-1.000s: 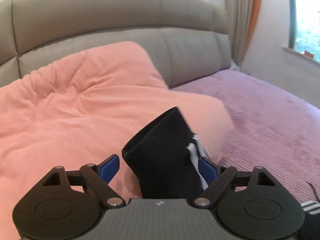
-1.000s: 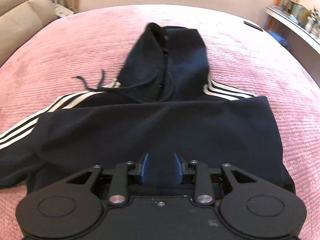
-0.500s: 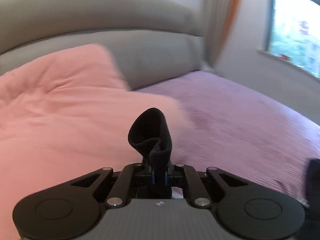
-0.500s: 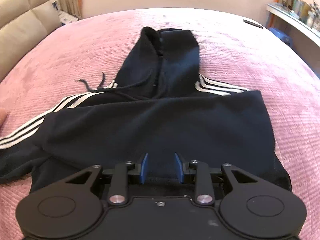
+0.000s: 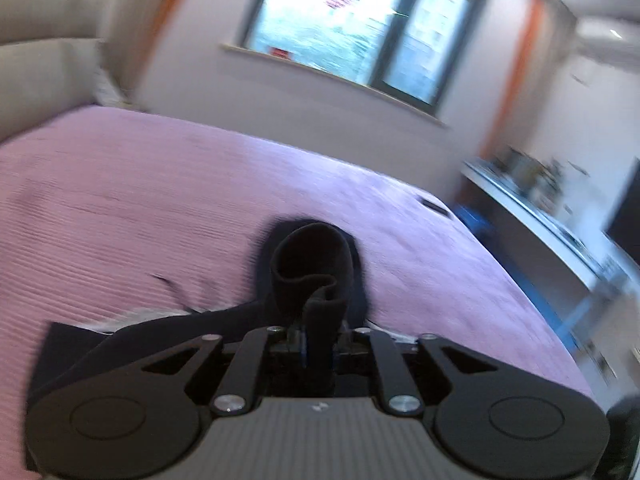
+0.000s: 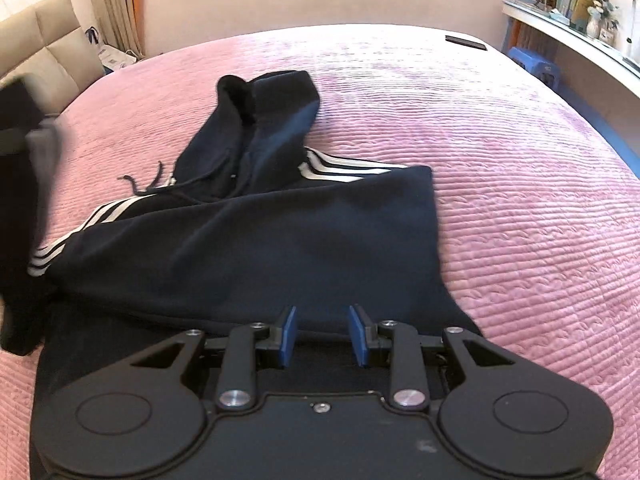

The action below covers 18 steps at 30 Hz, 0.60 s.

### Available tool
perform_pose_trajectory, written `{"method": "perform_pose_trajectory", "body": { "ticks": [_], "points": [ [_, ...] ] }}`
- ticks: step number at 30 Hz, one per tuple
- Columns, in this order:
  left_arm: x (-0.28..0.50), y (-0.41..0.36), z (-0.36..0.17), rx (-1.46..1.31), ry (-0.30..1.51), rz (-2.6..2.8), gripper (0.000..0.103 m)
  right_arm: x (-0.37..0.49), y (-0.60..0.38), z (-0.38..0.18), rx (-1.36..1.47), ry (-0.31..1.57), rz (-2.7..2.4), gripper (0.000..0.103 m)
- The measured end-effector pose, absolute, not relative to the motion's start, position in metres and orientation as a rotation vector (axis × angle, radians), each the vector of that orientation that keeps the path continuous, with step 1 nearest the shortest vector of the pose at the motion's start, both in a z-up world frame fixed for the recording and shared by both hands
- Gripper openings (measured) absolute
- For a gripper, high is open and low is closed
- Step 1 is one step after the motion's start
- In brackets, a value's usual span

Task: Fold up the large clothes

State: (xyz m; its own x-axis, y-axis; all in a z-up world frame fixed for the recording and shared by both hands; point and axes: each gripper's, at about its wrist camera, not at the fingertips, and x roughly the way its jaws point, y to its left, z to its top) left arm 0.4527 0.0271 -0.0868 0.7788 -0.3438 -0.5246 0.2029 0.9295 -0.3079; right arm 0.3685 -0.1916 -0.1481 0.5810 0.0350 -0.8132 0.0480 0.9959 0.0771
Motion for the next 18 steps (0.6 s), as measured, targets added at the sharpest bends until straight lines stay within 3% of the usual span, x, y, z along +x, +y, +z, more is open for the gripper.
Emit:
{"method": "perform_pose_trajectory", "body": {
  "ticks": [2, 3, 5, 9, 18],
  "points": [
    [0.460, -0.001, -0.116, -0.232, 0.667, -0.361, 0.046, 0.368, -0.201, -0.152, 0.102, 0.958, -0.009, 0.037],
    [0.462, -0.009, -0.130, -0.219, 0.705, -0.367, 0.048, 0.369, -0.205, -0.155, 0.113, 0.965, 0.002, 0.037],
    [0.461, -0.012, -0.154, -0.184, 0.787, -0.332, 0.048, 0.372, -0.209, -0.160, 0.134, 0.972, 0.026, 0.042],
    [0.450, 0.023, -0.175, -0.166, 0.853, -0.241, 0.051, 0.386, -0.203, -0.171, 0.209, 0.976, 0.108, 0.072],
    [0.448, 0.093, -0.180, -0.153, 0.922, -0.053, 0.054, 0.447, -0.190, -0.220, 0.450, 1.066, 0.152, 0.075]
  ]
}}
